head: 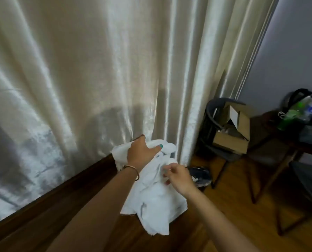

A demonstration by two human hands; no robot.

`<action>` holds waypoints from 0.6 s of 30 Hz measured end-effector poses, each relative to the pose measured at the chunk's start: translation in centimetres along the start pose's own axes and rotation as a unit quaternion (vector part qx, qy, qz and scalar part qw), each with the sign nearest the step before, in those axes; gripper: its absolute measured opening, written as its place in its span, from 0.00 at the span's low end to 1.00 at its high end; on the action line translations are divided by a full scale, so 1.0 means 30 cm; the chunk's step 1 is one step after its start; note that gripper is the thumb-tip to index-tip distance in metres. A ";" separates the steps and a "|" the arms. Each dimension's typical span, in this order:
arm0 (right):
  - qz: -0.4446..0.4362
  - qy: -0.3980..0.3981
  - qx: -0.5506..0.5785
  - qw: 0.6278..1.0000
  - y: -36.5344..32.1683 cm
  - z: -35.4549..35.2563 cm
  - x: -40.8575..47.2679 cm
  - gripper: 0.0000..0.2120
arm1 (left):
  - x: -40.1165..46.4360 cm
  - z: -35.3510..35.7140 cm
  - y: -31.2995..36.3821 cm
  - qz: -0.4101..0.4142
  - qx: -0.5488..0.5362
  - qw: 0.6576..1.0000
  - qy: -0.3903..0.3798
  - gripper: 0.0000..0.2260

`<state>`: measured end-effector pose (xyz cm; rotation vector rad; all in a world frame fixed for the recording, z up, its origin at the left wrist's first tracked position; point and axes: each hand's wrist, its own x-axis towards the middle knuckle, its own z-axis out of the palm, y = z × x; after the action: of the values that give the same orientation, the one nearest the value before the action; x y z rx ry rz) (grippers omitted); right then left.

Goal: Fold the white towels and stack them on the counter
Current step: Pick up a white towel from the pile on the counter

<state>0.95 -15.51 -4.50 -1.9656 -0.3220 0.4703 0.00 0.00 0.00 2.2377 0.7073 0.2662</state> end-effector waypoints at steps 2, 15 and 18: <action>0.018 -0.013 -0.024 0.999 0.031 -0.009 0.022 0.09 | 0.057 0.048 0.017 0.005 0.041 0.999 0.021 0.32; 0.026 -0.030 -0.010 0.999 0.084 -0.054 0.068 0.10 | 0.147 0.043 -0.084 0.068 -0.041 0.996 0.044 0.13; 0.005 0.010 -0.023 1.000 0.040 -0.024 0.064 0.11 | 0.091 -0.080 -0.053 0.051 -0.201 0.975 0.079 0.10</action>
<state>3.01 -15.77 -5.65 -2.0165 -0.3116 0.4524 0.66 3.87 0.44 1.8795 0.5616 0.5902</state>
